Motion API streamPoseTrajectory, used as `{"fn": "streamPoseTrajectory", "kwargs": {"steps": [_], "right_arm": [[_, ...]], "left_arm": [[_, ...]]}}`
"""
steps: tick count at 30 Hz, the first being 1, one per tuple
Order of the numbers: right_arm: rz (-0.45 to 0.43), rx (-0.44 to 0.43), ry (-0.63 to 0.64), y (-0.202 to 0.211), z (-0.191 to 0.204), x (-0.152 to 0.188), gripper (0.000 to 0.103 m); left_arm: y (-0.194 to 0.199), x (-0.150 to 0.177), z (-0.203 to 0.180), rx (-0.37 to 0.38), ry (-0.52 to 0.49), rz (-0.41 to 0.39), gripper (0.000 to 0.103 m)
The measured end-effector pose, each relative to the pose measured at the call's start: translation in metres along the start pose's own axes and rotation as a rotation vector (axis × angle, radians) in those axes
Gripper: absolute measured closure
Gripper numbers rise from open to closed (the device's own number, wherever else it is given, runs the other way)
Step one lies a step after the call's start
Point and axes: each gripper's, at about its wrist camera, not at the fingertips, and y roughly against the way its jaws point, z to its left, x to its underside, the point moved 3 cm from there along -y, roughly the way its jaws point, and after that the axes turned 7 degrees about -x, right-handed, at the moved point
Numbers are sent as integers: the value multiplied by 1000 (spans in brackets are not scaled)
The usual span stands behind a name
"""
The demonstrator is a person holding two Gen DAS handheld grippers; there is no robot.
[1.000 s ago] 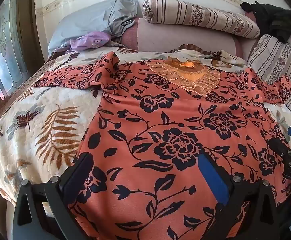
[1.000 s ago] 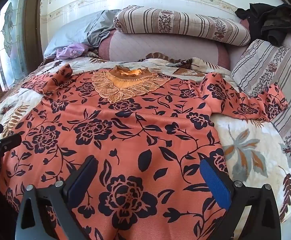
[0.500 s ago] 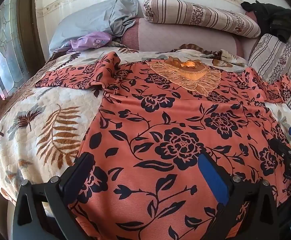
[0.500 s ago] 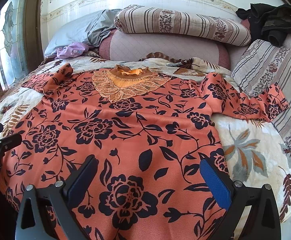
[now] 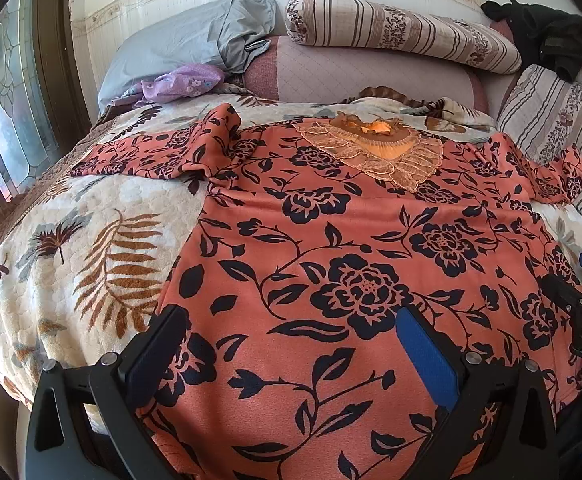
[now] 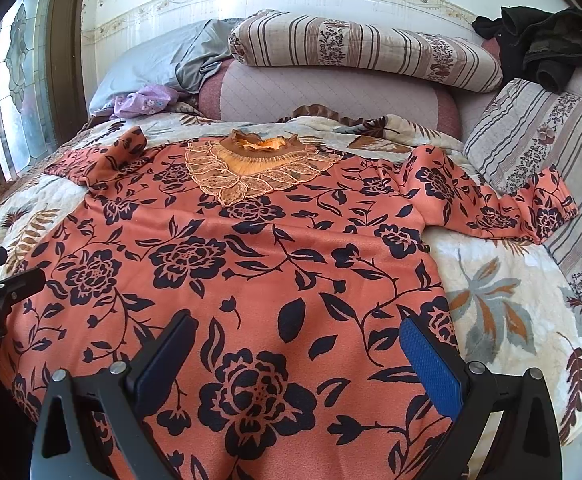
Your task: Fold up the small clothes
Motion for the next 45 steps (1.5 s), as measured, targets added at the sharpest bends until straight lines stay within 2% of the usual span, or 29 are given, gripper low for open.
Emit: {"fn": "streamPoseTrajectory", "kwargs": {"steps": [17, 19, 23, 25, 28, 31, 34, 36, 38, 39, 42, 45], "right_arm": [[5, -13, -12, 2, -2, -1, 0], [27, -78, -102, 3, -12, -3, 0], [-1, -279, -432, 14, -75, -13, 0], [-37, -315, -549, 17, -111, -16, 0], [-76, -314, -707, 18, -174, -25, 0], [-238, -263, -806, 25, -257, -38, 0], [-283, -152, -916, 22, -338, -48, 3], [-214, 51, -872, 12, -372, -60, 8], [-156, 199, -754, 1, -397, -75, 10], [-122, 288, -664, -6, -406, -85, 10], [-83, 405, -540, -29, -427, -110, 16], [-39, 543, -500, -49, -446, -121, 23]], "left_arm": [[0, 0, 1, -2, -1, 3, 0], [-1, 0, 3, 1, -2, 8, 0], [-6, -7, 4, 30, 25, 51, 0], [-10, -17, -1, 55, 35, 62, 0], [-21, -42, -17, 85, 27, 54, 0], [-44, -73, -35, 109, 15, 32, 0], [-87, -88, -46, 97, 3, 67, 0], [-117, -84, -48, 83, 2, 130, 0], [-138, -72, -45, 76, 32, 200, 0], [-137, -71, -44, 72, 40, 189, 0], [-135, -74, -48, 78, 22, 169, 0], [-135, -71, -51, 56, 9, 163, 0]]}}
